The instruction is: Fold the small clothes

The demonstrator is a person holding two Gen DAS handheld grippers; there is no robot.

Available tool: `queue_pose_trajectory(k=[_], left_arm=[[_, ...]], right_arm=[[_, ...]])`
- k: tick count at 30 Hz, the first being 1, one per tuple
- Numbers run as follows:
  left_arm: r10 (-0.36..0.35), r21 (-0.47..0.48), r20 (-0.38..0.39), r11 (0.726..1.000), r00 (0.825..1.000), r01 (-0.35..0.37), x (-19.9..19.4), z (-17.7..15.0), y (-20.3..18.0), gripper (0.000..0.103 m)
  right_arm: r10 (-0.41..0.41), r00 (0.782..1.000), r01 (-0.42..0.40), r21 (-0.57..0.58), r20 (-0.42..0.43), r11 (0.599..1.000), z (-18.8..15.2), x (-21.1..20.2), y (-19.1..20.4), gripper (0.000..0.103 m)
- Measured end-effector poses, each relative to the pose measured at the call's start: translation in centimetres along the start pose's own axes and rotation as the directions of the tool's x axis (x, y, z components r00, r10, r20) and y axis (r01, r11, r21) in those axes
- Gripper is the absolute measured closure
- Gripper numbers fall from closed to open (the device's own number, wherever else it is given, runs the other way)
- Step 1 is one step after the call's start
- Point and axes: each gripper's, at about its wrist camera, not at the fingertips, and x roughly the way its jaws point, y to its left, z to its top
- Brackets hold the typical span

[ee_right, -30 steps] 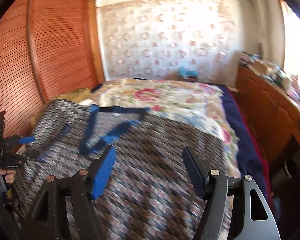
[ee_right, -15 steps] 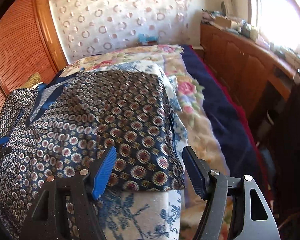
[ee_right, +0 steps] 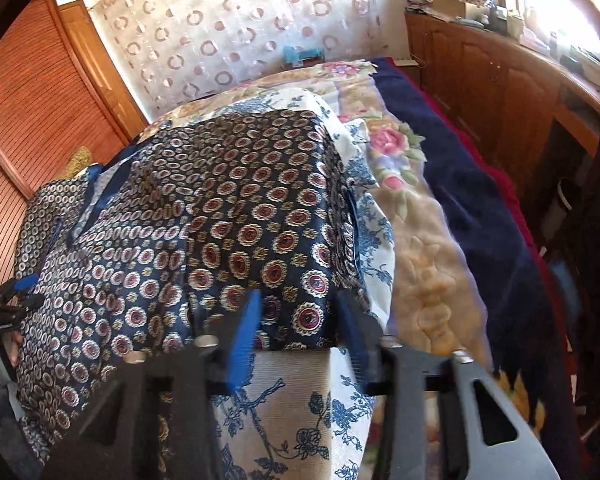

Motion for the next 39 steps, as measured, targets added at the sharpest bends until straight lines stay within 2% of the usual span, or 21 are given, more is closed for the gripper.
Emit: queue_pose_trajectory(k=[1,3,5,10,13,17,20,23,25,27,29,33,35,39], left_arm=[[0.0,0.0,-0.001,1.0,1.0,0.0,0.0,0.0,0.0,0.009],[0.0,0.004,-0.002,1.0,1.0,0.0,0.0,0.0,-0.1,0.008],[-0.002,0.003,-0.003,1.0,1.0,0.002,0.1,0.0,-0.2,0.008],[-0.004,0.018,0.0,1.0,1.0,0.004,0.1,0.2,-0.2,0.008],[-0.01,0.018,0.039,1.0,0.999,0.009,-0.8,0.5,-0.2,0.008],[0.002,-0.006,0.142,1.0,0.99,-0.001,-3.3,1.3,-0.4,0.008],[0.005,-0.016,0.211,1.0,0.977,-0.002,-5.3,1.9,-0.8,0.008],[-0.016,-0.005,0.268,1.0,0.963,0.018,-7.2,2.3,-1.5,0.008],[-0.038,0.024,0.289,0.999,0.957,0.032,-8.2,2.3,-2.1,0.008],[-0.053,0.049,0.303,0.998,0.952,0.04,-9.0,2.2,-2.8,0.008],[-0.065,0.073,0.314,0.996,0.947,0.044,-9.7,2.2,-3.5,0.008],[-0.071,0.089,0.347,0.995,0.935,0.042,-10.7,2.0,-4.5,0.008],[-0.085,0.086,0.346,0.995,0.934,0.059,-10.7,2.0,-4.7,0.008],[-0.094,0.074,0.338,0.995,0.936,0.073,-10.3,2.0,-5.0,0.008]], right_arm=[[-0.017,1.0,0.017,-0.014,0.002,1.0,0.1,0.2,0.0,0.078],[-0.061,0.998,0.061,-0.049,0.009,0.997,0.2,0.1,0.3,0.092],[-0.085,0.996,0.087,-0.075,0.019,0.993,0.2,0.2,1.1,0.098],[-0.108,0.986,0.124,-0.135,0.124,0.983,1.1,-2.1,4.1,0.099],[-0.077,0.978,0.115,-0.193,0.194,0.974,1.8,-3.8,7.2,0.099],[-0.013,0.973,0.078,-0.275,0.231,0.958,2.1,-4.6,11.4,0.099],[0.06,0.978,0.008,-0.324,0.2,0.946,1.7,-3.8,14.3,0.099],[0.093,0.988,-0.05,-0.321,0.122,0.946,1.0,-2.3,15.4,0.099],[0.109,0.99,-0.075,-0.309,0.093,0.948,0.5,-1.8,15.4,0.09],[0.139,0.987,-0.111,-0.292,0.076,0.95,0.1,-2.0,14.8,0.069],[0.124,0.988,-0.095,-0.279,0.089,0.956,0.2,-2.3,13.9,0.058],[0.094,0.986,-0.063,-0.214,0.139,0.975,0.5,-3.9,10.7,0.058],[0.044,0.986,-0.017,-0.168,0.161,0.986,0.6,-4.6,9.0,0.058],[-0.005,0.991,0.018,-0.095,0.135,0.995,1.1,-3.2,6.9,0.058]])
